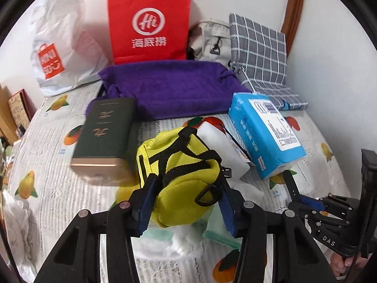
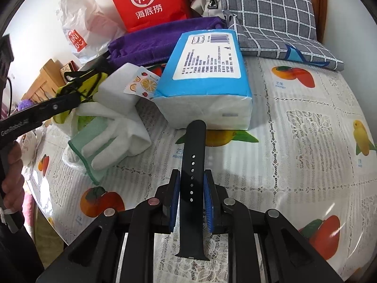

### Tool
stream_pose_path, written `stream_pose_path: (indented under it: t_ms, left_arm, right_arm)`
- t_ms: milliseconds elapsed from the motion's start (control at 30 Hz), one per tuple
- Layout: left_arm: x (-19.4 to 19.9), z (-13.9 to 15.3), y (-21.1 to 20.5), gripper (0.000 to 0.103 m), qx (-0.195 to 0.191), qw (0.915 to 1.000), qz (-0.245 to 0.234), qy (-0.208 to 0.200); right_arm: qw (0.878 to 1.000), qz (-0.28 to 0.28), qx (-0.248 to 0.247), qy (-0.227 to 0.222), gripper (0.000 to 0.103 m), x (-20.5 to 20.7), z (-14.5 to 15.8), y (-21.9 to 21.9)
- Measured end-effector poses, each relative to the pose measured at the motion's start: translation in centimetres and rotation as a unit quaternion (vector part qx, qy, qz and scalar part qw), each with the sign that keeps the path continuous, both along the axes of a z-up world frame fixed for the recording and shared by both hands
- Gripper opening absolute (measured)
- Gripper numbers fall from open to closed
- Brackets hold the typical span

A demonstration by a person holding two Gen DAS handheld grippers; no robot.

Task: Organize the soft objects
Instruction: 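Carry the black strap and yellow pouch onto the purple towel with both tools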

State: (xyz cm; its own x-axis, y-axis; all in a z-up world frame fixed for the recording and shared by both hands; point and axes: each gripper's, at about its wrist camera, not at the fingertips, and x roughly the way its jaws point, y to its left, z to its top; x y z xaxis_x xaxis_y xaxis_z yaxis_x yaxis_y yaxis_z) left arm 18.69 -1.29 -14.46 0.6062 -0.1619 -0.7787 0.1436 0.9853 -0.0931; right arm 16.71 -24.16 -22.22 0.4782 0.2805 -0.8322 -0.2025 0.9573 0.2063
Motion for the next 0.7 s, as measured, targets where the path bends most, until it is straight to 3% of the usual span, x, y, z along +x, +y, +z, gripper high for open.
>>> stream_pose_path:
  t_ms: [300, 700]
  left_arm:
    - [-2.1, 2.3, 2.2, 0.047, -0.026, 0.9994, 0.008, -0.02]
    - [-0.6, 5.1, 3.3, 0.047, -0.001, 0.9988, 0.021, -0.044]
  right_arm:
    - [1.0, -0.001, 0.01, -0.028, 0.019, -1.4, 3.1, 0.5]
    - [0.998, -0.014, 0.001, -0.06, 0.019, 1.2, 7.9, 1.3]
